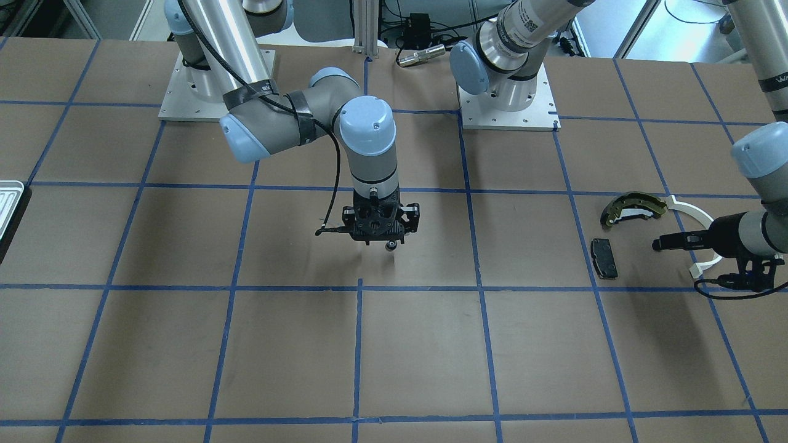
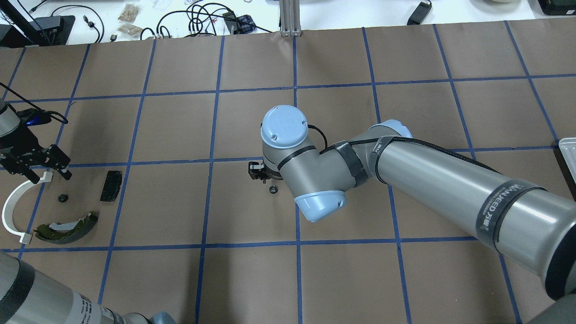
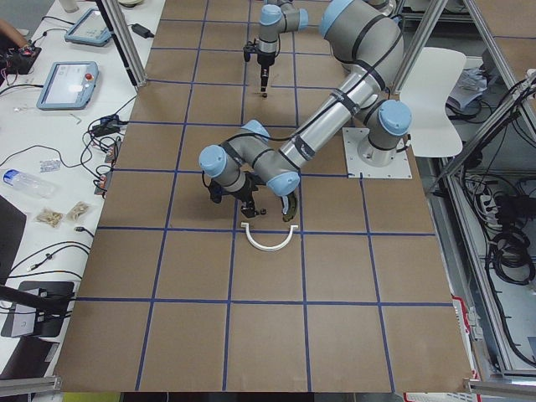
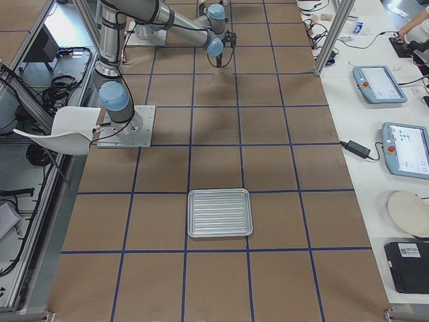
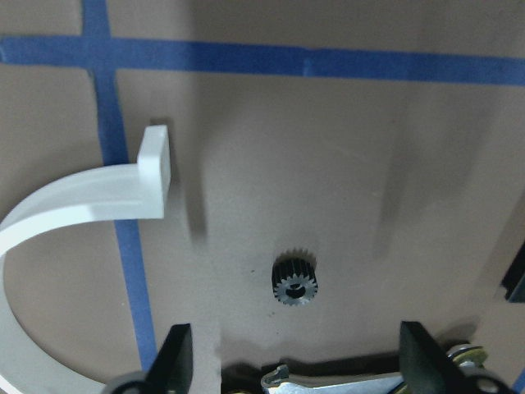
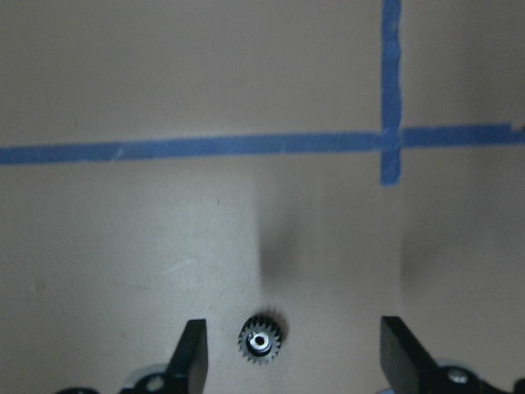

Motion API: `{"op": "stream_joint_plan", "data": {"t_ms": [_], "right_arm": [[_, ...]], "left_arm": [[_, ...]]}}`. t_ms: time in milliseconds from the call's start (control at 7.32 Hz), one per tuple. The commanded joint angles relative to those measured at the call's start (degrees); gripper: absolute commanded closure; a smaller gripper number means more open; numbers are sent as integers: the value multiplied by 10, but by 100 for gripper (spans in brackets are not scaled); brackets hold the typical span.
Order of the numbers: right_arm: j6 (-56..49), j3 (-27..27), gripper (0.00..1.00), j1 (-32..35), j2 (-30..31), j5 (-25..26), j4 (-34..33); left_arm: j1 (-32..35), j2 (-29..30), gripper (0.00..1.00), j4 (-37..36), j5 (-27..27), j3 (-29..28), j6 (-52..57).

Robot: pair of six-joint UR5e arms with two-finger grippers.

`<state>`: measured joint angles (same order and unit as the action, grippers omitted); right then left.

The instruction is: Place bearing gear from tray to pile

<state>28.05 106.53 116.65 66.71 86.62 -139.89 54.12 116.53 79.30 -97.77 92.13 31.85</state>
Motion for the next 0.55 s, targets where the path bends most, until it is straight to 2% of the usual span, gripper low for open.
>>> {"op": "stream_joint_plan", "data": {"t_ms": [0, 137, 273, 410], "right_arm": [[-116, 6, 0, -96, 69, 1, 11], [-188, -3, 0, -153, 100, -4, 81], [-233, -15, 0, -189, 133, -6, 132], [-252, -38, 0, -210, 167, -6, 216]], "left_arm": [[100, -38, 0, 56, 48, -50, -82], [153, -53, 0, 105, 76, -68, -154], [212, -55, 0, 112, 99, -72, -193], [282, -56, 0, 101, 98, -72, -255]]}}
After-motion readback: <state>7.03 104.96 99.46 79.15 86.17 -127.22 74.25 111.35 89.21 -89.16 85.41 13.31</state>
